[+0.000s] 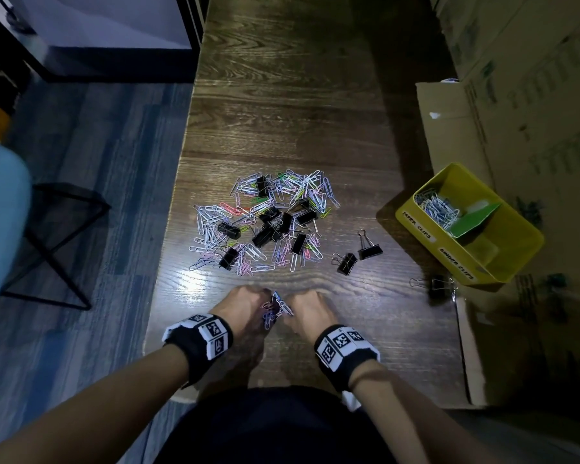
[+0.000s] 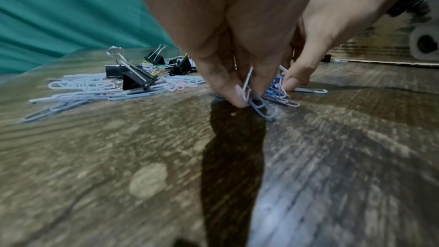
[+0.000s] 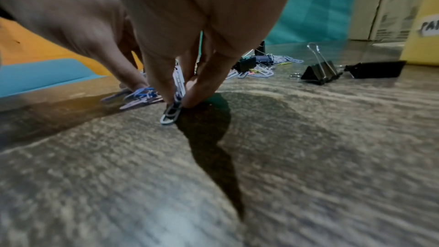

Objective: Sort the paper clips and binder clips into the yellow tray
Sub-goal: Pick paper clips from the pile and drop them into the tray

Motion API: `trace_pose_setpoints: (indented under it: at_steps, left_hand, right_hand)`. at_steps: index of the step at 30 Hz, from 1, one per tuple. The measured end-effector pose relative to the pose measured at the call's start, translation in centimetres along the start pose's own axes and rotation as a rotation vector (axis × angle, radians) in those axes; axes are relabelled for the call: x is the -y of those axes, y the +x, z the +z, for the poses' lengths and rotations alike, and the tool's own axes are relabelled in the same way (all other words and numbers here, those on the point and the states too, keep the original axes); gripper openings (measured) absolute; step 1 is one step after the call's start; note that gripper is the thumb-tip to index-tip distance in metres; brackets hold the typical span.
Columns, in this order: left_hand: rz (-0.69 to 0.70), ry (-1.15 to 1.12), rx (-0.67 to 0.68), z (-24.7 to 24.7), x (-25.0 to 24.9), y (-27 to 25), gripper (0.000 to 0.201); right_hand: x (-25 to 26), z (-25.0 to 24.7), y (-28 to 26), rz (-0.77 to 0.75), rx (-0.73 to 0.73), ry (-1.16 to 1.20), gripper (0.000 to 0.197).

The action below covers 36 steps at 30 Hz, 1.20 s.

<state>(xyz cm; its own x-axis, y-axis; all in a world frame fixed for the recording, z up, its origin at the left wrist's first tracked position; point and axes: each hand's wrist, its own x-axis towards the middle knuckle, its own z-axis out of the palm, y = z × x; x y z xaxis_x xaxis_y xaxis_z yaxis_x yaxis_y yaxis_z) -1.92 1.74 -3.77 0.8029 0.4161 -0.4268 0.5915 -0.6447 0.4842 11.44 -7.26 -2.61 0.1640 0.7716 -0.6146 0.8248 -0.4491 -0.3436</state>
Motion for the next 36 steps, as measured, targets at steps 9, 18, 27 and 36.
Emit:
trace_pose_setpoints:
  at_steps: [9,18,27,36]
  left_hand:
    - [-0.091,0.064,0.048,-1.2,-0.3,0.6,0.019]
    - [-0.370,-0.774,-0.016,-4.7,0.0,1.9,0.010]
    - [-0.120,-1.030,0.006,-11.5,-10.2,10.6,0.008]
    - [-0.102,-1.078,-0.009,-10.9,-23.2,23.9,0.006]
  right_hand:
    - [-1.1,-0.5,0.6,0.114,-0.046,0.238,0.023]
    - [-5.1,-3.0,-0.2,0.114,-0.208,0.794,0.014]
    - [-9.8,-12.0,-5.1,0.011,-0.663,1.311,0.015]
    - [-17.4,-19.7,-4.5,0.140,-1.105,1.260,0.015]
